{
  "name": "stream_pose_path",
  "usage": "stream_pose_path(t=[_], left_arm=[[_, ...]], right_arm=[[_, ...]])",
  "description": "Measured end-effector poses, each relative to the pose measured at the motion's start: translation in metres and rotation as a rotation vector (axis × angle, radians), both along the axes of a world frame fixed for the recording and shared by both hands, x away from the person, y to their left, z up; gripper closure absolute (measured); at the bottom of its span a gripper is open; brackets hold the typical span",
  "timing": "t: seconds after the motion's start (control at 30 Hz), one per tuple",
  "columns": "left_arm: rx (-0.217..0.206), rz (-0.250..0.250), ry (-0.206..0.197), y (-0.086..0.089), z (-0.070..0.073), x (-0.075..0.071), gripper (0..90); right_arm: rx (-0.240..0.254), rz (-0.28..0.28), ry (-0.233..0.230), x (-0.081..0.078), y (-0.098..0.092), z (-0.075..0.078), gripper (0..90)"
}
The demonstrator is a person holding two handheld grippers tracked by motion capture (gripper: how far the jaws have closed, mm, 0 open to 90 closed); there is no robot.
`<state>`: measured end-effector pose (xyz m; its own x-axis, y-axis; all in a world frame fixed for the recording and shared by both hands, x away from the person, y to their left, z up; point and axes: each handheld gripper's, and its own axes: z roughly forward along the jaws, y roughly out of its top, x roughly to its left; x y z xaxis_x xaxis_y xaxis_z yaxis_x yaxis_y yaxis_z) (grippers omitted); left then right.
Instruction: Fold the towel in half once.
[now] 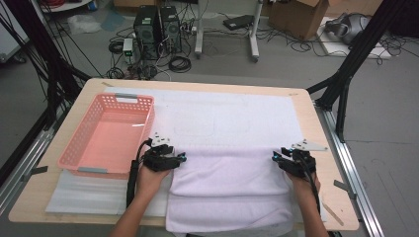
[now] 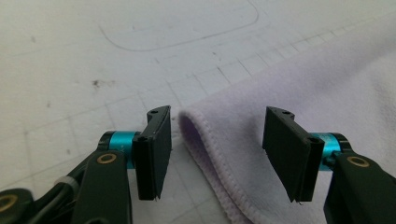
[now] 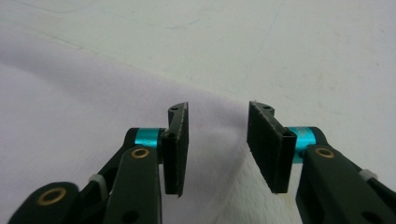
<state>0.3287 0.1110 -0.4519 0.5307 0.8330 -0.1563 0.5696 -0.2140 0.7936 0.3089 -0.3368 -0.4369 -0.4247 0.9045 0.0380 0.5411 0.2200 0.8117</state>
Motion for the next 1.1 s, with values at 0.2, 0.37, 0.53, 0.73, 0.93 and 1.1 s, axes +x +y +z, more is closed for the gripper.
stream_pose_path(t=[0.2, 0.37, 0.53, 0.73, 0.93, 1.1], left_arm=[[0.068, 0.003, -0.023, -0.008, 0.001, -0.005, 51.1], [-0.002, -0.02, 0.03, -0.008, 0.002, -0.003, 83.9], [-0.109, 0.051, 0.026, 0.0, 0.002, 0.005, 85.1], [-0.173, 0.088, 0.011, 0.004, 0.021, 0.025, 85.3], [-0.135, 0.098, -0.053, -0.001, 0.051, 0.059, 85.1], [-0.135, 0.126, -0.068, 0.001, 0.052, 0.086, 85.1]], right_arm=[[-0.012, 0.056, 0.095, -0.016, -0.011, -0.01, 50.0], [-0.001, 0.024, 0.095, -0.021, -0.008, -0.013, 59.7], [-0.02, 0.103, 0.132, -0.018, -0.003, -0.007, 85.7], [0.078, 0.038, 0.056, -0.007, -0.017, 0.007, 86.5], [0.109, 0.02, 0.023, 0.022, -0.02, 0.021, 86.5], [0.098, 0.014, 0.013, 0.051, -0.018, 0.031, 86.4]])
